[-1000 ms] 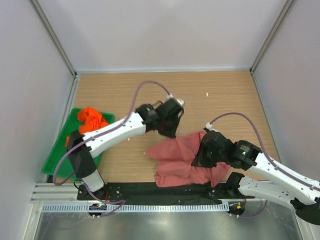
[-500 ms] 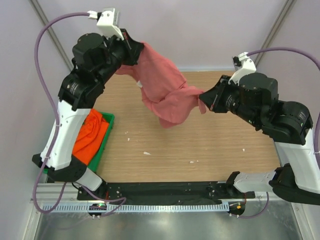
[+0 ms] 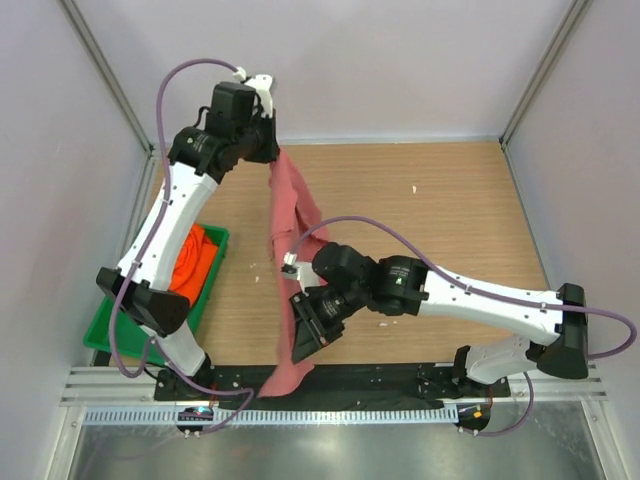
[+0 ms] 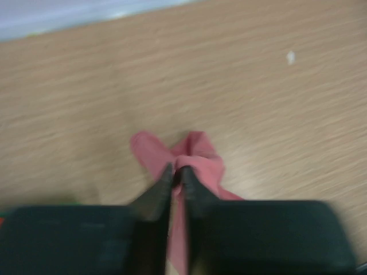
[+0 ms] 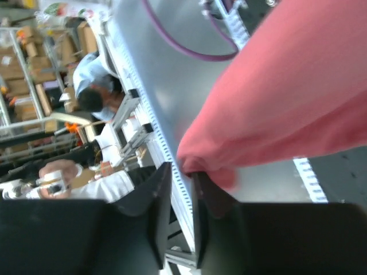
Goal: Fold and stack the t-shirts
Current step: Flatten the tshirt out
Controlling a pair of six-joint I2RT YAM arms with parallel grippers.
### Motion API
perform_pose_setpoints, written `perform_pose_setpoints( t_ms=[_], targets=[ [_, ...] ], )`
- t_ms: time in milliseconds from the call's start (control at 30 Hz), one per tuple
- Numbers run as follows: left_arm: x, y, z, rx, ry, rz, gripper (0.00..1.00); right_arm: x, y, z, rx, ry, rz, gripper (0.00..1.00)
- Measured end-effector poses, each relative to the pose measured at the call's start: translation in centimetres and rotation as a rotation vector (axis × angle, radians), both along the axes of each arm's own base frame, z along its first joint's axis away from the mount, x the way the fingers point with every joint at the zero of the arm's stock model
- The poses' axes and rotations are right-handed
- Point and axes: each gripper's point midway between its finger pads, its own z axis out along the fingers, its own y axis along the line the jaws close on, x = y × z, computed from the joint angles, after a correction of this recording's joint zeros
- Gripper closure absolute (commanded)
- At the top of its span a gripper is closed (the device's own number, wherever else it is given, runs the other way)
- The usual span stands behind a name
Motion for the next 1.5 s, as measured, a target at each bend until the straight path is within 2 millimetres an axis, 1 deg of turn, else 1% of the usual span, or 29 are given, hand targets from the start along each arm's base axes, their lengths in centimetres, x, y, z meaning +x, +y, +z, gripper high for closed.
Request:
perform_pose_setpoints(
  t_ms=[33,67,100,133,200,267,300,367,400,467,533,633,700,733,767,800,833,867,933,967,1000,1067,1133,1267,1333,1367,1400,1433,1500],
  targets=[
    [-0.2,0.5,-1.5,0.036,0.038,0.01,0.51,-0.7,0.8,0.2,0.024,0.021,0.035,0.63],
    [-0.2,1.2,-2.9,0.072,0.073,0.033,0.45,-0.8,1.1,0.4,0.043,0.028,0.045,0.57],
    [-0.2,1.8,-3.8,0.097,0.097,0.053,0.33,-0.3,1.4,0.7,0.062,0.024,0.039,0.44],
    [0.0,2.5,-4.6,0.126,0.118,0.076,0.27,0.6,1.5,0.9,0.075,0.018,0.022,0.38],
    [0.1,3.9,-6.0,0.167,0.155,0.122,0.15,3.7,1.3,0.8,0.073,-0.013,-0.067,0.27],
    [-0.4,5.1,-6.8,0.201,0.182,0.157,0.14,8.2,0.2,-0.2,0.033,-0.046,-0.211,0.26],
    [-1.0,5.7,-7.1,0.214,0.193,0.169,0.15,10.6,-0.8,-1.0,-0.002,-0.059,-0.298,0.26],
    [-2.7,6.5,-7.6,0.224,0.214,0.178,0.21,14.6,-3.6,-3.2,-0.103,-0.086,-0.463,0.29],
    [-3.9,6.9,-7.8,0.222,0.228,0.176,0.26,16.1,-5.1,-4.5,-0.164,-0.099,-0.536,0.3],
    [-6.4,7.4,-8.5,0.195,0.247,0.174,0.28,16.8,-6.9,-6.6,-0.258,-0.108,-0.591,0.35],
    [-9.9,7.7,-10.3,0.16,0.293,0.162,0.23,16.4,-8.0,-8.9,-0.326,-0.1,-0.598,0.37],
    [-15.0,7.4,-14.7,0.12,0.397,0.135,0.21,15.8,-8.8,-12.3,-0.406,-0.069,-0.581,0.34],
    [-17.4,6.7,-18.1,0.096,0.491,0.118,0.27,15.7,-8.9,-14.6,-0.453,-0.058,-0.56,0.35],
    [-18.3,6.5,-19.6,0.088,0.538,0.118,0.29,15.9,-8.7,-15.4,-0.466,-0.058,-0.548,0.36],
    [-19.2,6.4,-21.4,0.086,0.594,0.126,0.3,16.2,-8.5,-16.0,-0.469,-0.061,-0.538,0.47],
    [-19.7,6.5,-22.3,0.086,0.623,0.131,0.34,16.5,-8.1,-16.5,-0.468,-0.067,-0.53,0.56],
    [-20.2,6.5,-23.2,0.081,0.65,0.145,0.34,16.8,-7.8,-17.0,-0.472,-0.071,-0.514,0.64],
    [-20.6,6.6,-23.8,0.076,0.671,0.163,0.34,17.2,-7.3,-17.4,-0.473,-0.075,-0.497,0.69],
    [-20.8,6.6,-24.5,0.064,0.687,0.184,0.25,18.3,-6.2,-18.1,-0.481,-0.087,-0.475,0.65],
    [-20.8,6.5,-24.7,0.057,0.692,0.193,0.21,18.8,-5.8,-18.3,-0.488,-0.092,-0.469,0.55],
    [-20.8,6.4,-25.0,0.05,0.703,0.203,0.17,19.5,-5.2,-18.6,-0.492,-0.102,-0.466,0.53],
    [-20.5,6.2,-25.7,0.047,0.72,0.217,0.15,20.6,-4.4,-18.9,-0.497,-0.128,-0.455,0.5],
    [-19.8,5.8,-26.8,0.054,0.745,0.229,0.14,21.4,-4.0,-19.1,-0.502,-0.147,-0.444,0.5],
    [-18.7,5.3,-30.1,0.106,0.819,0.244,0.21,22.3,-3.7,-20.5,-0.533,-0.169,-0.425,0.5],
    [-18.1,5.0,-31.7,0.139,0.862,0.249,0.33,22.3,-4.1,-21.4,-0.565,-0.17,-0.416,0.53],
    [-17.8,4.9,-32.4,0.157,0.881,0.249,0.42,22.2,-4.4,-21.8,-0.579,-0.17,-0.416,0.57],
    [-17.4,4.7,-32.9,0.171,0.893,0.244,0.61,22.1,-4.8,-22.2,-0.591,-0.167,-0.419,0.6],
    [-16.9,4.4,-33.6,0.179,0.908,0.245,0.69,22.1,-5.3,-22.6,-0.6,-0.163,-0.427,0.63],
    [-16.1,3.9,-34.3,0.194,0.926,0.23,0.8,22.0,-6.2,-23.0,-0.601,-0.144,-0.453,0.78]
  ],
)
